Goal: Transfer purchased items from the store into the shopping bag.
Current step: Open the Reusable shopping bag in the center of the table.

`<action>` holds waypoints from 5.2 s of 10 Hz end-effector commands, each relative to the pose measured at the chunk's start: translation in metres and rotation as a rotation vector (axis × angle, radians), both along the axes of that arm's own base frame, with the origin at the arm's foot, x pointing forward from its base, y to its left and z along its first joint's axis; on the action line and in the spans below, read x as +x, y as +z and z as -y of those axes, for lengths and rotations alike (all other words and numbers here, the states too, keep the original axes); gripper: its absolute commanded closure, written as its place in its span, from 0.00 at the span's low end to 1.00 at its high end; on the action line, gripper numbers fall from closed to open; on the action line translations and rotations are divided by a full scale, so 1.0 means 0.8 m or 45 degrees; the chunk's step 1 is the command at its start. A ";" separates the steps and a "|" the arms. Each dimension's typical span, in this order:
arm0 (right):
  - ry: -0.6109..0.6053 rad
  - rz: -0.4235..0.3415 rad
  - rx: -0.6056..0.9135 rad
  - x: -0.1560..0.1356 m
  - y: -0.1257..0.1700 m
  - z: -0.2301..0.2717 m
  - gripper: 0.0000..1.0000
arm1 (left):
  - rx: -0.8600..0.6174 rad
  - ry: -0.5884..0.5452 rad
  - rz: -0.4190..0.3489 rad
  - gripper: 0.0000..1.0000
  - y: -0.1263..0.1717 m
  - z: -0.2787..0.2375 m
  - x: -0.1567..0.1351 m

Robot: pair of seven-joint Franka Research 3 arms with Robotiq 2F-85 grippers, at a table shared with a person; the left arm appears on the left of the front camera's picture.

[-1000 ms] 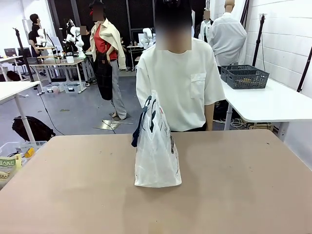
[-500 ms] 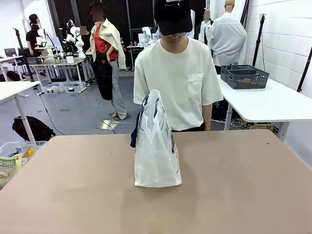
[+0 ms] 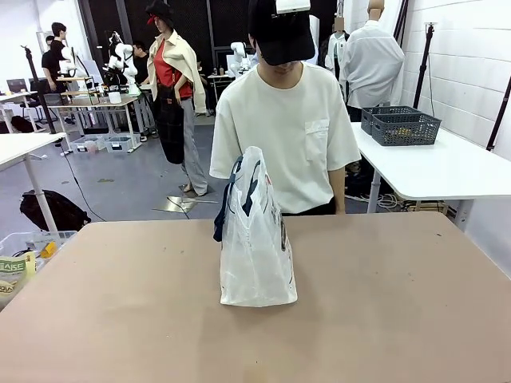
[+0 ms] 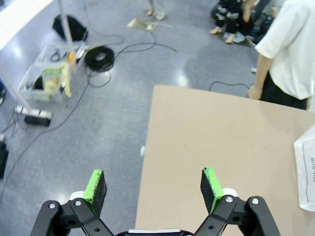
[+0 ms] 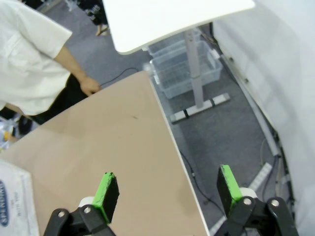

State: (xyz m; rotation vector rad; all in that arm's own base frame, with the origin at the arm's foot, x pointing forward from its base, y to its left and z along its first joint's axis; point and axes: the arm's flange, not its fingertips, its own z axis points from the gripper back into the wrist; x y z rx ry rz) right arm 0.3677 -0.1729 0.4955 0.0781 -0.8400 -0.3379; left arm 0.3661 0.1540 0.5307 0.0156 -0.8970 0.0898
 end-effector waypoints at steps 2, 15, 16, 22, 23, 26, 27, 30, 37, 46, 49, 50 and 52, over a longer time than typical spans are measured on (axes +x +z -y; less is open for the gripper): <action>0.208 0.014 -0.114 0.027 0.104 -0.066 0.00 | 0.197 -0.271 0.034 0.00 0.077 0.080 0.064; 0.974 -0.229 -0.282 0.044 0.145 -0.397 0.00 | 0.096 -0.755 0.029 0.00 0.091 0.367 0.155; 0.942 -0.292 -0.310 0.052 0.152 -0.426 0.00 | 0.082 -0.810 0.030 0.00 0.102 0.391 0.174; 0.958 -0.493 -0.323 0.109 0.150 -0.601 0.00 | 0.178 -1.045 -0.227 0.00 0.097 0.528 0.270; 1.012 -0.470 -0.277 0.112 0.155 -0.611 0.00 | 0.170 -1.062 -0.232 0.00 0.096 0.535 0.274; 1.033 -0.520 -0.095 0.128 0.145 -0.644 0.00 | 0.108 -1.070 -0.325 0.00 0.078 0.542 0.286; 0.997 -0.511 -0.092 0.131 0.137 -0.654 0.00 | 0.118 -1.095 -0.356 0.00 0.072 0.546 0.291; 0.990 -0.566 -0.107 0.140 0.107 -0.670 0.00 | 0.087 -1.140 -0.416 0.00 0.057 0.553 0.301; 0.925 -0.675 -0.134 0.152 0.068 -0.666 0.00 | 0.074 -1.145 -0.491 0.00 0.038 0.554 0.306; 0.862 -0.711 -0.161 0.155 0.066 -0.671 1.00 | 0.094 -1.192 -0.504 1.00 0.032 0.544 0.305; 0.842 -0.714 -0.149 0.155 0.068 -0.664 1.00 | 0.084 -1.175 -0.501 1.00 0.033 0.536 0.306; 0.837 -0.720 -0.151 0.155 0.068 -0.663 1.00 | 0.086 -1.168 -0.506 1.00 0.032 0.534 0.307; 0.828 -0.722 -0.150 0.154 0.069 -0.661 1.00 | 0.095 -1.143 -0.520 1.00 0.029 0.528 0.306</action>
